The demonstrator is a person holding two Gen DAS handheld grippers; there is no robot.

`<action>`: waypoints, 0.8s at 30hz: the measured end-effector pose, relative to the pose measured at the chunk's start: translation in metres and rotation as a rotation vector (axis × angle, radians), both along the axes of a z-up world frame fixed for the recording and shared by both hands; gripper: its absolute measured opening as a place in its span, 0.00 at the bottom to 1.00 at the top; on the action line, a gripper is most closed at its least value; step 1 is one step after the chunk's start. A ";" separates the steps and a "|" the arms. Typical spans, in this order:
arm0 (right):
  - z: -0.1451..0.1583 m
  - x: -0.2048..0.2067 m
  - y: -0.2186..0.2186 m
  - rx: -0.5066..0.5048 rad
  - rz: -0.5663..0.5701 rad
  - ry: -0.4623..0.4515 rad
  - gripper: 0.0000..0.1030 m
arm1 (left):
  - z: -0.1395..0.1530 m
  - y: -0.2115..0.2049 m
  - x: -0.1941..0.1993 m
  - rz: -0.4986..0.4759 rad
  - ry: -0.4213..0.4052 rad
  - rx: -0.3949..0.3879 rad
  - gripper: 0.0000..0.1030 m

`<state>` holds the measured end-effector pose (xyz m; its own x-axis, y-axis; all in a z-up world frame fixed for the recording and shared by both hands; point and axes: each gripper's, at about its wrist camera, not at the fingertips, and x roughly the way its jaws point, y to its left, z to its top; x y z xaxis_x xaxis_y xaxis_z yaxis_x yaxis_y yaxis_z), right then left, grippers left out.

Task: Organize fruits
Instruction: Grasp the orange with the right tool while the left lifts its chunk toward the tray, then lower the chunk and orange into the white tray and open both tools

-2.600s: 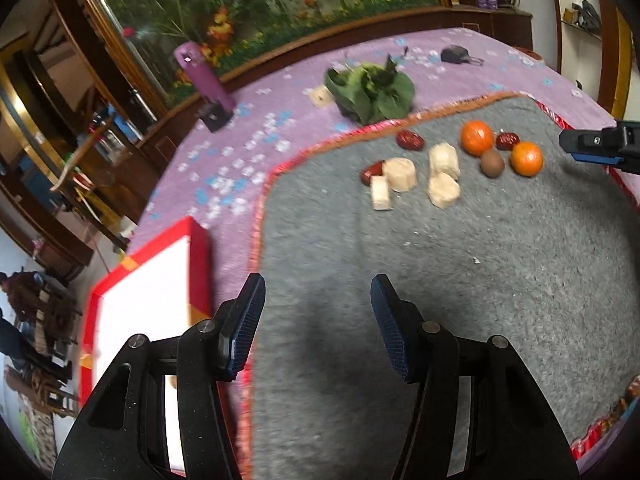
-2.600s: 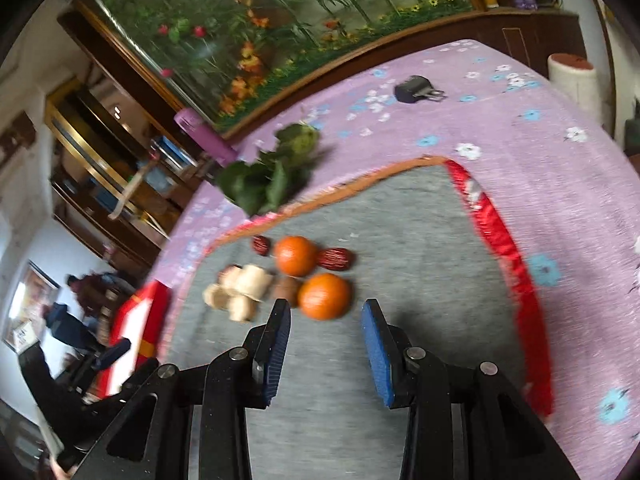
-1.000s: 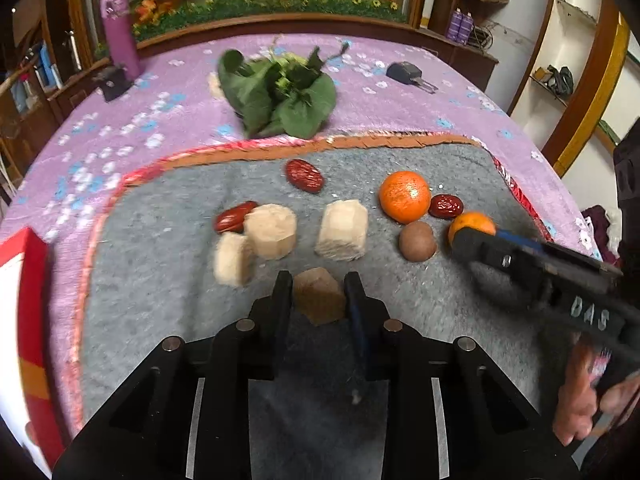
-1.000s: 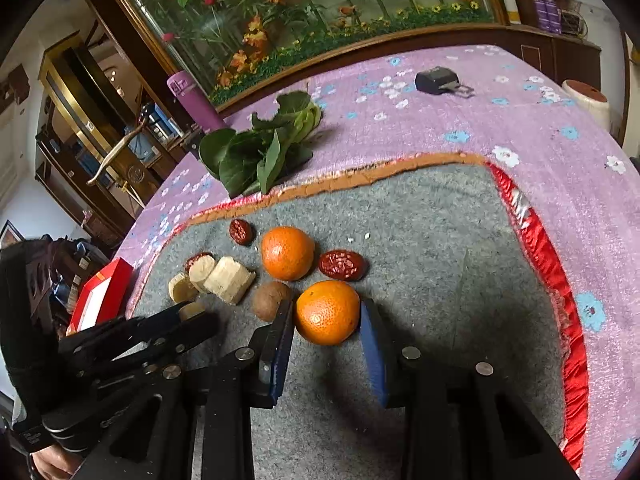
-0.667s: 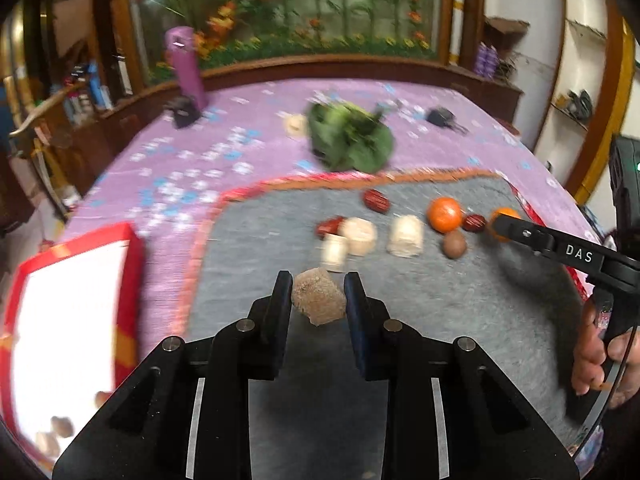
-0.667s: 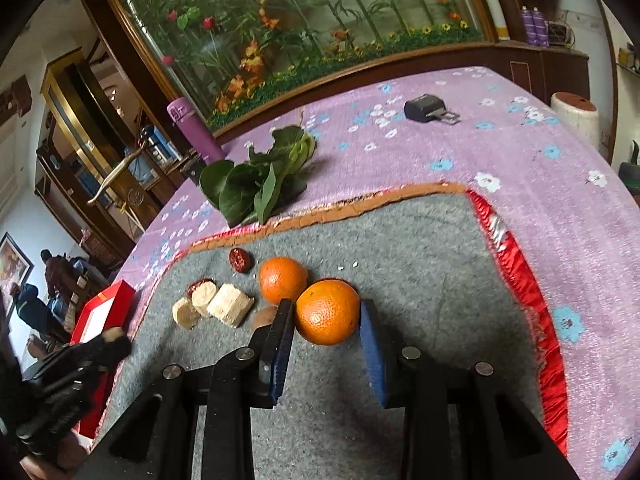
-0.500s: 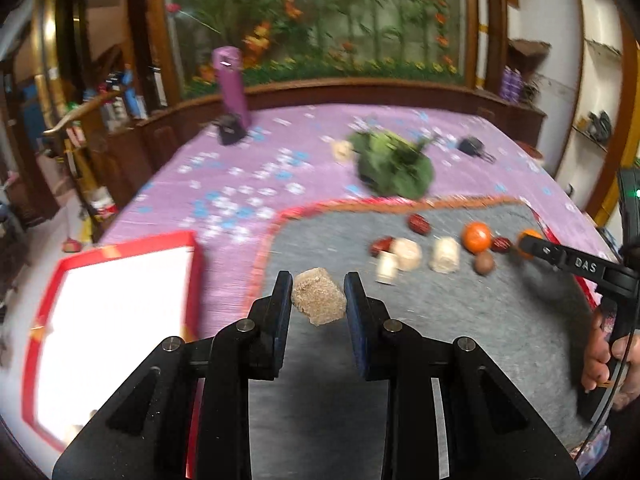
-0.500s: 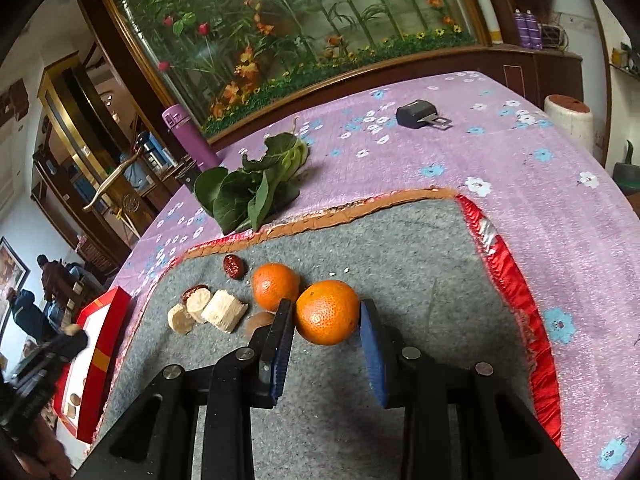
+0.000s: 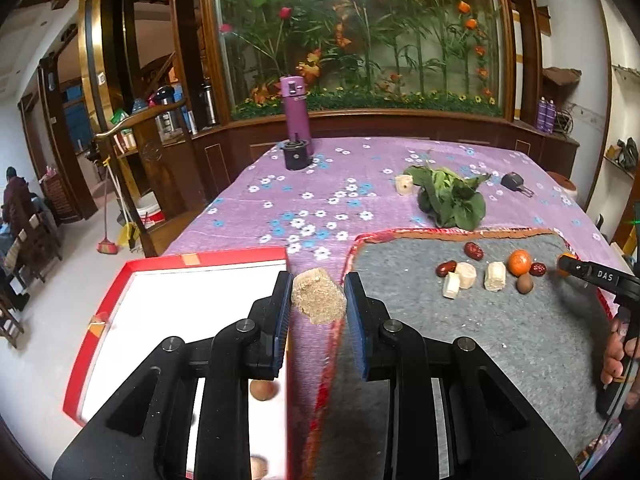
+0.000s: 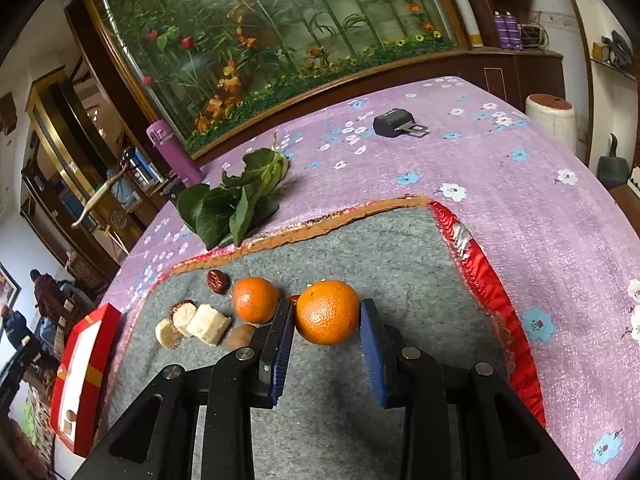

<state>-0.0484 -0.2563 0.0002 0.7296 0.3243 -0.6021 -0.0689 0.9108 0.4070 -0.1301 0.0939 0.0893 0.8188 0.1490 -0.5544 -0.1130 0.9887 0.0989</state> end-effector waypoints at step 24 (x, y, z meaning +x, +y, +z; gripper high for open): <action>0.047 -0.035 0.181 0.152 0.407 -0.062 0.31 | -0.001 0.074 -0.027 0.161 -0.022 0.000 0.25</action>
